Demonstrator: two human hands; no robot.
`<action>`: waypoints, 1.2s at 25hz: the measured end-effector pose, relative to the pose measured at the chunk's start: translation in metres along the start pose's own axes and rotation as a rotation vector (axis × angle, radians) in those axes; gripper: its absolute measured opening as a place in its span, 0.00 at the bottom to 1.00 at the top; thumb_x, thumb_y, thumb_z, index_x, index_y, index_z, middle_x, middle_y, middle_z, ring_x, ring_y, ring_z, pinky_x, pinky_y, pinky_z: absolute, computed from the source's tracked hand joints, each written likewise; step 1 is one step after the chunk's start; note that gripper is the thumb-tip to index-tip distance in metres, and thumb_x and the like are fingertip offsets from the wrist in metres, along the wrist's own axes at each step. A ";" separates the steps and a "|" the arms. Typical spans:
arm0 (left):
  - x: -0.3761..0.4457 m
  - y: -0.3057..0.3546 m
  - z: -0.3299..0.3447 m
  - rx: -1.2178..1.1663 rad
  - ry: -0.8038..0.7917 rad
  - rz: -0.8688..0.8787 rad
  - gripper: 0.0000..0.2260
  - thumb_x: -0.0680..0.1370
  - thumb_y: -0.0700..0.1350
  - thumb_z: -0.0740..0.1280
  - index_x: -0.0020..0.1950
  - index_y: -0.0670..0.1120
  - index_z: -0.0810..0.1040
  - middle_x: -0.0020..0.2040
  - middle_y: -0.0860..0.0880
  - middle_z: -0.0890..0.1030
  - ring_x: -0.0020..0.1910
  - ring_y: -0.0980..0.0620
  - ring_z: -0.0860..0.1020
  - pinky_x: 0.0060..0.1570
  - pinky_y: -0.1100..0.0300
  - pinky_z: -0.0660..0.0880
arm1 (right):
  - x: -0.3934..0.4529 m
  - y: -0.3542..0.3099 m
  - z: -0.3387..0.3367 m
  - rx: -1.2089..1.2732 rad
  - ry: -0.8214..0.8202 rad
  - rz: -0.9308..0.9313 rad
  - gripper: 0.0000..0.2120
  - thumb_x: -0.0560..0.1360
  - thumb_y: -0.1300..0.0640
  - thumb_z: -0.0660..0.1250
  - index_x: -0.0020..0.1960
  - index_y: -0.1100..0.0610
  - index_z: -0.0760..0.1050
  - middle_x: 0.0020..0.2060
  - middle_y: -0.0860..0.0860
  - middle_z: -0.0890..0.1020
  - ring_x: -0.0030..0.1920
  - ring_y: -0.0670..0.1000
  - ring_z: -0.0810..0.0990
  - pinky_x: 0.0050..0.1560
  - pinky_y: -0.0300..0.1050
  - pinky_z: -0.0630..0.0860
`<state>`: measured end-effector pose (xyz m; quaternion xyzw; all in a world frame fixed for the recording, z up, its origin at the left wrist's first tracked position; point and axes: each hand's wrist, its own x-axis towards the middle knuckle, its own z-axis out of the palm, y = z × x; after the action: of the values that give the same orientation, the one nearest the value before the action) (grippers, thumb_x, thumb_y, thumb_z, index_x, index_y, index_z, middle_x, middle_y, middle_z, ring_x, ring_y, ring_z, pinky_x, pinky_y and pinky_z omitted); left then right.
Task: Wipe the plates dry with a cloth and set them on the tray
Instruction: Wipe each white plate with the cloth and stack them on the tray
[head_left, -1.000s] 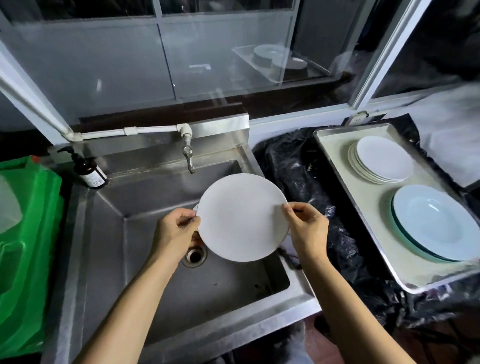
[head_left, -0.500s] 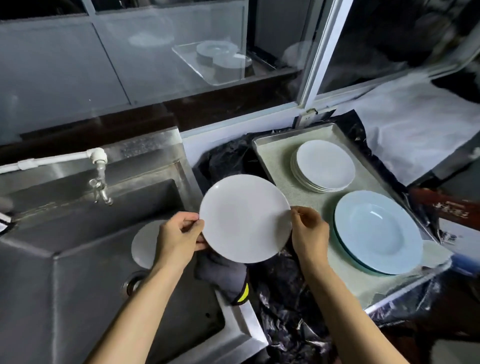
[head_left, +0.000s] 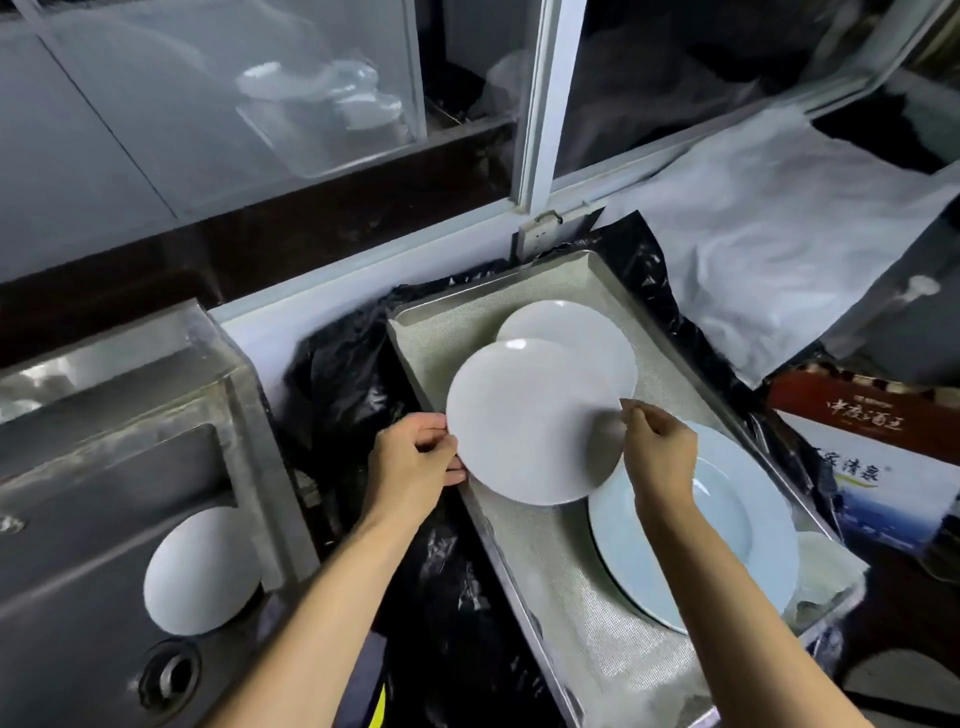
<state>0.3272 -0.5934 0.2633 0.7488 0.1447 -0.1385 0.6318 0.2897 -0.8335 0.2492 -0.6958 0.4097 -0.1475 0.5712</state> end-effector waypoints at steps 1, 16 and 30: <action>0.011 0.002 0.012 0.013 -0.007 0.009 0.09 0.78 0.33 0.68 0.53 0.44 0.83 0.43 0.47 0.85 0.37 0.49 0.85 0.37 0.57 0.82 | 0.017 0.000 0.000 0.000 0.009 0.017 0.11 0.78 0.59 0.64 0.55 0.56 0.85 0.50 0.48 0.86 0.51 0.49 0.81 0.57 0.47 0.76; 0.083 0.018 0.083 0.254 -0.003 0.134 0.15 0.76 0.31 0.67 0.47 0.51 0.86 0.41 0.56 0.85 0.40 0.45 0.85 0.49 0.45 0.83 | 0.095 -0.002 0.020 -0.123 -0.016 -0.042 0.12 0.76 0.62 0.61 0.34 0.60 0.72 0.30 0.54 0.68 0.36 0.56 0.64 0.36 0.48 0.65; 0.022 0.033 0.025 0.437 -0.066 0.351 0.13 0.79 0.39 0.67 0.62 0.50 0.81 0.51 0.56 0.81 0.43 0.61 0.78 0.45 0.74 0.71 | -0.003 -0.012 0.046 -0.246 -0.179 -0.448 0.15 0.78 0.63 0.64 0.63 0.55 0.80 0.55 0.52 0.80 0.53 0.52 0.81 0.56 0.49 0.77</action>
<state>0.3599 -0.6223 0.2799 0.8759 -0.0410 -0.0793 0.4741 0.3235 -0.8006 0.2470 -0.8436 0.2082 -0.1573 0.4692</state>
